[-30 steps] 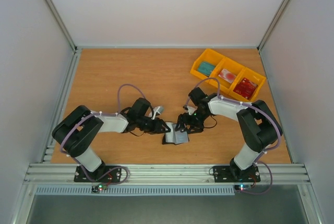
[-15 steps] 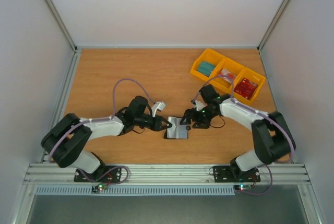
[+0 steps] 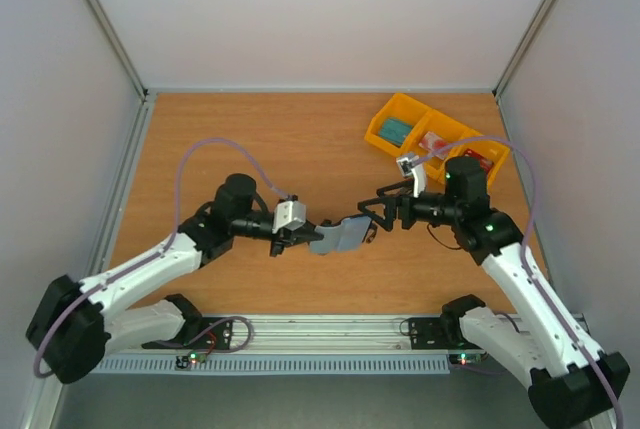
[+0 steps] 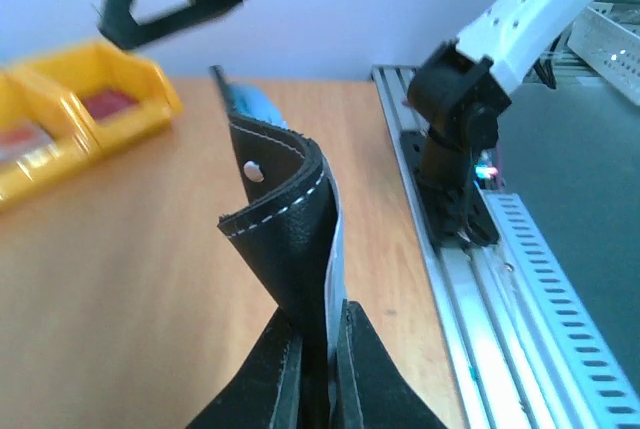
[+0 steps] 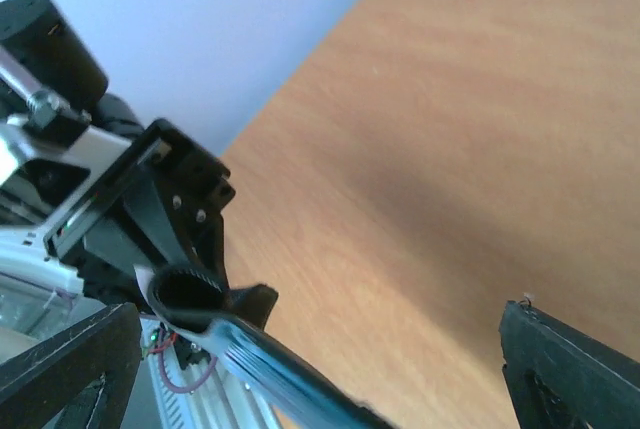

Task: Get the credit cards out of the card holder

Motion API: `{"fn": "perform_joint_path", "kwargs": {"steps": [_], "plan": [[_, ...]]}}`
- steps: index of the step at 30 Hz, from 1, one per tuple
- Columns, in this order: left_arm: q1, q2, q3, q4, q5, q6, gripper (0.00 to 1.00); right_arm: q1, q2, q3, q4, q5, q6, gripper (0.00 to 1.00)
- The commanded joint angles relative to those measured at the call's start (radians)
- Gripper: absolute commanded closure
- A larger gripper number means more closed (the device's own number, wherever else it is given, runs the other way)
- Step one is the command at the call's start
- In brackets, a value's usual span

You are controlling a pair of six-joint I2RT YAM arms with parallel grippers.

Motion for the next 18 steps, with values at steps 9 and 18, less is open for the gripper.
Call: {"fn": "perform_joint_path", "kwargs": {"steps": [9, 18], "plan": [[0.110, -0.206, 0.127, 0.202, 0.113, -0.108, 1.00, -0.048, -0.063, 0.183, 0.029, -0.280, -0.305, 0.02], [0.114, -0.196, 0.129, 0.302, 0.021, -0.427, 1.00, -0.013, -0.090, 0.216, -0.080, -0.232, -0.385, 0.12]]}}
